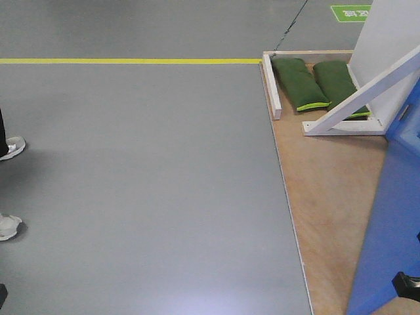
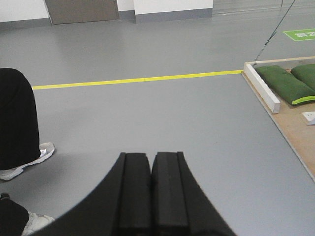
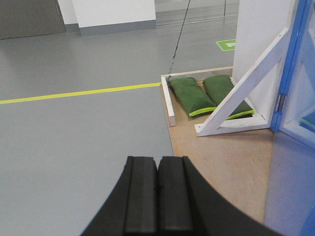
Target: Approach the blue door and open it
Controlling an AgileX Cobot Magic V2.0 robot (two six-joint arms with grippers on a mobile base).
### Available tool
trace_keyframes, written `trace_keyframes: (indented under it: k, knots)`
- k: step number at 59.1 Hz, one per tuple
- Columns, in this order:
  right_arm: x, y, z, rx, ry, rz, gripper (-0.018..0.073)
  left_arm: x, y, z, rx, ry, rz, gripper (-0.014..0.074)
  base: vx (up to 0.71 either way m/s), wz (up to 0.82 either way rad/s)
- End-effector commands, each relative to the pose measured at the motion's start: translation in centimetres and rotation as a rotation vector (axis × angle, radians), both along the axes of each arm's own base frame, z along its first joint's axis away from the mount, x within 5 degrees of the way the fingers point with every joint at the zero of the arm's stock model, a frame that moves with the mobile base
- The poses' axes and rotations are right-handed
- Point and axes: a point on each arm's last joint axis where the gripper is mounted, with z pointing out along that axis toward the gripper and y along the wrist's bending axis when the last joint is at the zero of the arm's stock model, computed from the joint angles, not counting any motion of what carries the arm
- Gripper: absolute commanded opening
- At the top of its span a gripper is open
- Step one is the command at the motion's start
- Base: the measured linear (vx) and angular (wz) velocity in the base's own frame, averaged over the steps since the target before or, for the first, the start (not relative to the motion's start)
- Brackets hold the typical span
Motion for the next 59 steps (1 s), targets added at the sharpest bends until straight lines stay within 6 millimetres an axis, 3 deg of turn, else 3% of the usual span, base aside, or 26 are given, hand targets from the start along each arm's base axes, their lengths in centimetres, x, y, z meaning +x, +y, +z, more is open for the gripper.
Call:
trace_keyframes:
  k: [1, 35, 45, 53, 59]
  knots:
    - [0.1, 0.0, 0.2, -0.013, -0.075, -0.003, -0.0011, 0.1, 0.0, 0.8, -0.003, -0.094, 0.003, 0.0070, 0.09, -0.02]
    - [0.1, 0.0, 0.1, -0.013, -0.072, -0.004, -0.0011, 0.1, 0.0, 0.8, -0.003, -0.093, 0.003, 0.0070, 0.04, -0.01]
    - [0.6, -0.1, 0.0, -0.006, 0.016, -0.004, -0.0011, 0.1, 0.0, 0.8, -0.003, -0.093, 0.003, 0.0070, 0.00, 0.00]
    - [1.5, -0.1, 1.5, -0.002, 0.080, -0.004, -0.0011, 0.1, 0.0, 0.8, -0.003, -0.093, 0.003, 0.0070, 0.00, 0.00]
    - [2.4, -0.2, 3.9, -0.001, 0.072, -0.004, -0.0011, 0.1, 0.0, 0.8, -0.003, -0.093, 0.003, 0.0070, 0.00, 0.00]
